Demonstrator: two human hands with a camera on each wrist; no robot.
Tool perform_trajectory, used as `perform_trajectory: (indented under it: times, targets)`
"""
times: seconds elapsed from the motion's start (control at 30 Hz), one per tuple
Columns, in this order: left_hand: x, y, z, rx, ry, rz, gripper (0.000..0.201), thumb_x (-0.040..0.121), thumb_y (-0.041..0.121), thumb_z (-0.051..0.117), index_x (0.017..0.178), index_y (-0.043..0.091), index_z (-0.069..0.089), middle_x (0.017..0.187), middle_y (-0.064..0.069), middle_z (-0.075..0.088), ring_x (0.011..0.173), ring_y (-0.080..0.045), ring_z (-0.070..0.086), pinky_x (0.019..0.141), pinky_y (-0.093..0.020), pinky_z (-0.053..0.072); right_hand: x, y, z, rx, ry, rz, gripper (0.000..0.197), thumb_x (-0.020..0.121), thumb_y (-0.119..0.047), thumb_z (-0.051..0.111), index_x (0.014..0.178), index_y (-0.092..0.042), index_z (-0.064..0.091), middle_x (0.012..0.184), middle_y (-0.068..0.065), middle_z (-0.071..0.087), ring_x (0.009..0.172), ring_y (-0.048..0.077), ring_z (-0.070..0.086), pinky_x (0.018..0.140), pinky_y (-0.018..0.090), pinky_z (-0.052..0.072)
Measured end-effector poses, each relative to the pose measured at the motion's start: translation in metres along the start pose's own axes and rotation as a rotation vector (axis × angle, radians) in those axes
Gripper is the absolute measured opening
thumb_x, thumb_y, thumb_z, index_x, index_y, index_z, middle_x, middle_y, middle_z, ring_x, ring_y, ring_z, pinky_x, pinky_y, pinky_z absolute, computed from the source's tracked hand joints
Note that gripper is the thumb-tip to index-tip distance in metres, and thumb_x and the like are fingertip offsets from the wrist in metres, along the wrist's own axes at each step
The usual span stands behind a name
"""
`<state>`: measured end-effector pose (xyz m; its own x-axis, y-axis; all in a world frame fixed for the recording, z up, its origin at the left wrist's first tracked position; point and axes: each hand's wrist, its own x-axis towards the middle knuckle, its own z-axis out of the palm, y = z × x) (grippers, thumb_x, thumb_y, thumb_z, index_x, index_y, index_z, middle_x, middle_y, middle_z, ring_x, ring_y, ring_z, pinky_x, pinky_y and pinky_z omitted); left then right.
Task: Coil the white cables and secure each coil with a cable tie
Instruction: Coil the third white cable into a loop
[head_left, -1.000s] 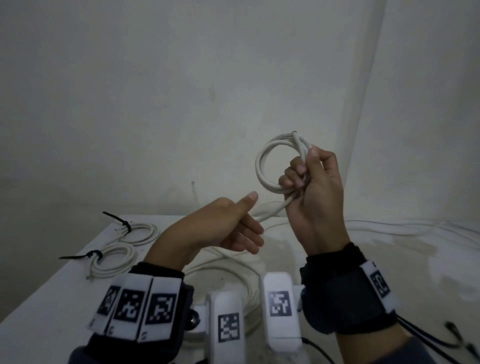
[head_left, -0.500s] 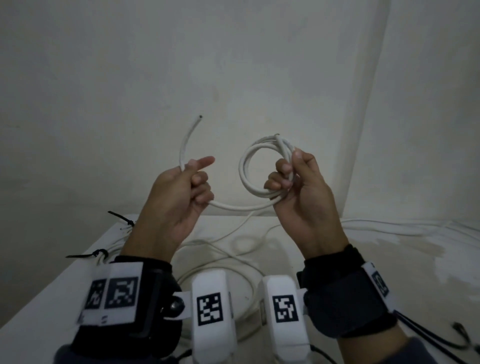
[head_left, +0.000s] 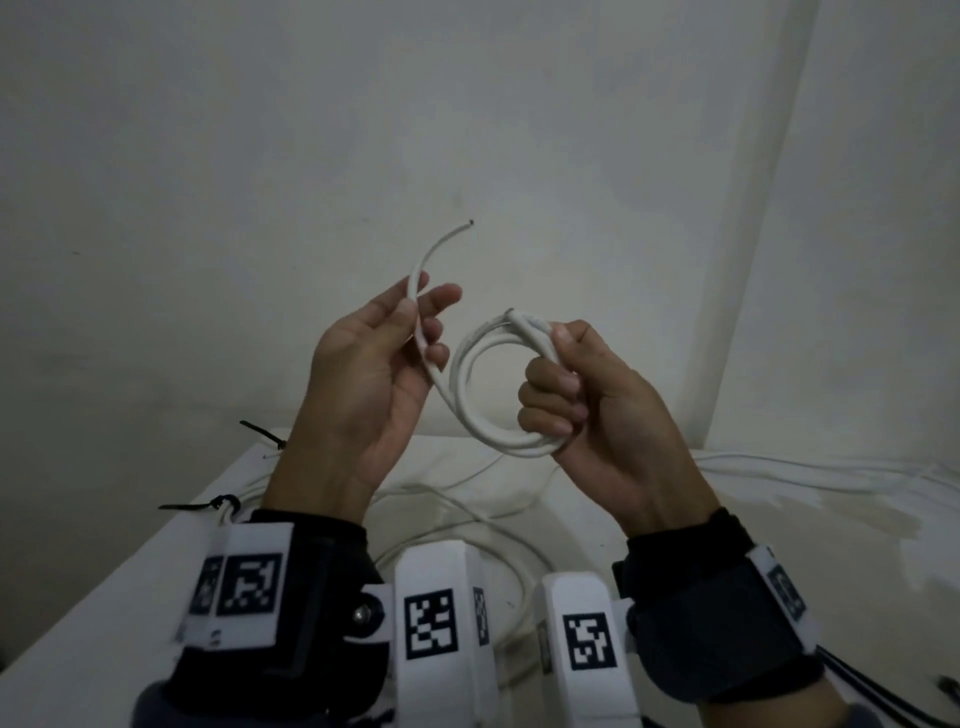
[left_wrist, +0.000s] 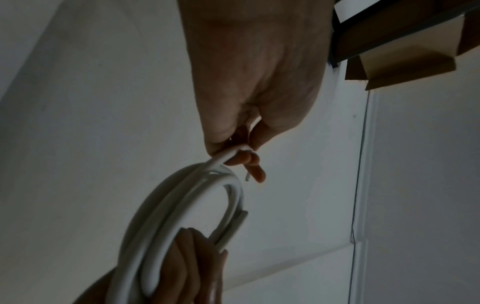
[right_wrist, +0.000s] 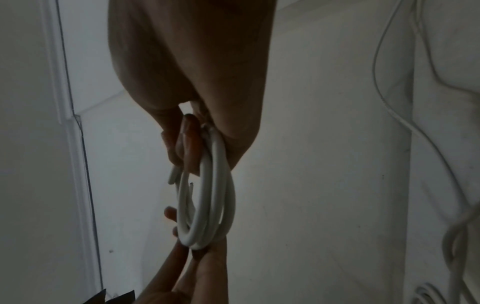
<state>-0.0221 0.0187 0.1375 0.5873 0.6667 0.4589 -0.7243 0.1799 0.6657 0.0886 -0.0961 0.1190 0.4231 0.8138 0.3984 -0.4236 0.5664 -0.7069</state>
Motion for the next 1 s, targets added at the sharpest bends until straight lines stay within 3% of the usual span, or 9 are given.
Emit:
perform_trajectory:
  times: [0.1, 0.23, 0.3, 0.43, 0.63, 0.73, 0.87, 0.93, 1.0]
  targets:
    - [-0.004, -0.003, 0.004, 0.181, -0.064, 0.006, 0.021, 0.1, 0.011, 0.039, 0.114, 0.012, 0.054, 0.099, 0.005, 0.074, 0.09, -0.012, 0.067, 0.077, -0.027, 0.052, -0.001, -0.003, -0.001, -0.083, -0.019, 0.003, 0.019, 0.091, -0.018, 0.048, 0.071, -0.017, 0.047, 0.053, -0.004, 0.033, 0.042, 0.005, 0.026, 0.039, 0.015, 0.027]
    - [-0.01, -0.008, 0.013, 0.201, -0.136, -0.025, 0.017, 0.099, 0.011, 0.04, 0.113, 0.008, 0.049, 0.111, 0.0, 0.071, 0.099, -0.021, 0.069, 0.081, -0.037, 0.056, -0.003, -0.004, 0.002, -0.23, -0.034, 0.023, 0.014, 0.086, -0.018, 0.051, 0.073, -0.015, 0.046, 0.052, -0.003, 0.034, 0.042, 0.005, 0.025, 0.037, 0.015, 0.025]
    - [-0.011, -0.009, 0.014, 0.233, -0.161, -0.038, 0.012, 0.099, 0.01, 0.041, 0.105, 0.007, 0.051, 0.11, -0.001, 0.072, 0.094, -0.019, 0.07, 0.075, -0.037, 0.058, -0.003, -0.006, 0.0, -0.248, -0.034, 0.031, 0.013, 0.086, -0.018, 0.051, 0.075, -0.015, 0.045, 0.051, -0.003, 0.034, 0.041, 0.005, 0.026, 0.036, 0.015, 0.025]
    - [-0.013, -0.011, 0.013, 0.308, -0.199, -0.062, 0.012, 0.097, 0.012, 0.045, 0.101, 0.008, 0.056, 0.104, -0.003, 0.074, 0.082, -0.013, 0.071, 0.059, -0.024, 0.055, -0.004, -0.01, -0.002, -0.291, -0.021, 0.034, 0.016, 0.09, -0.015, 0.048, 0.074, -0.014, 0.044, 0.05, -0.003, 0.033, 0.04, 0.005, 0.026, 0.035, 0.014, 0.023]
    - [-0.012, -0.017, 0.01, 0.408, -0.204, -0.096, 0.017, 0.097, 0.017, 0.048, 0.096, 0.015, 0.065, 0.079, -0.006, 0.068, 0.068, -0.014, 0.066, 0.055, -0.021, 0.051, -0.004, -0.011, -0.001, -0.399, 0.064, 0.002, 0.024, 0.099, -0.01, 0.043, 0.075, -0.013, 0.048, 0.049, -0.002, 0.035, 0.041, 0.005, 0.025, 0.035, 0.014, 0.022]
    - [-0.012, -0.019, 0.01, 0.47, -0.228, -0.119, 0.021, 0.1, 0.02, 0.044, 0.098, 0.014, 0.064, 0.068, -0.001, 0.061, 0.055, -0.014, 0.059, 0.053, -0.023, 0.051, -0.002, -0.009, -0.002, -0.428, 0.11, -0.003, 0.013, 0.099, -0.01, 0.045, 0.086, -0.01, 0.048, 0.048, -0.003, 0.038, 0.039, 0.004, 0.027, 0.034, 0.014, 0.024]
    - [-0.013, -0.019, 0.008, 0.471, -0.295, -0.154, 0.028, 0.102, 0.024, 0.036, 0.104, 0.017, 0.064, 0.057, -0.004, 0.05, 0.055, -0.016, 0.059, 0.062, -0.03, 0.055, 0.0, -0.007, -0.002, -0.378, 0.147, -0.038, 0.004, 0.098, -0.009, 0.047, 0.101, -0.009, 0.046, 0.048, -0.002, 0.041, 0.038, 0.005, 0.029, 0.033, 0.014, 0.026]
    - [-0.013, -0.019, 0.007, 0.369, -0.314, -0.183, 0.029, 0.102, 0.021, 0.035, 0.107, 0.017, 0.064, 0.053, -0.002, 0.04, 0.046, -0.012, 0.048, 0.057, -0.025, 0.052, 0.0, -0.009, 0.0, -0.318, 0.135, -0.053, 0.008, 0.096, -0.008, 0.048, 0.101, -0.014, 0.044, 0.049, -0.001, 0.042, 0.039, 0.005, 0.029, 0.033, 0.014, 0.026]
    - [-0.013, -0.02, 0.009, 0.288, -0.304, -0.195, 0.028, 0.101, 0.019, 0.036, 0.106, 0.015, 0.063, 0.052, 0.001, 0.033, 0.04, -0.008, 0.033, 0.045, -0.017, 0.04, -0.001, -0.011, 0.001, -0.246, 0.113, -0.056, 0.015, 0.093, -0.007, 0.049, 0.1, -0.019, 0.043, 0.05, 0.001, 0.043, 0.038, 0.005, 0.029, 0.033, 0.014, 0.026]
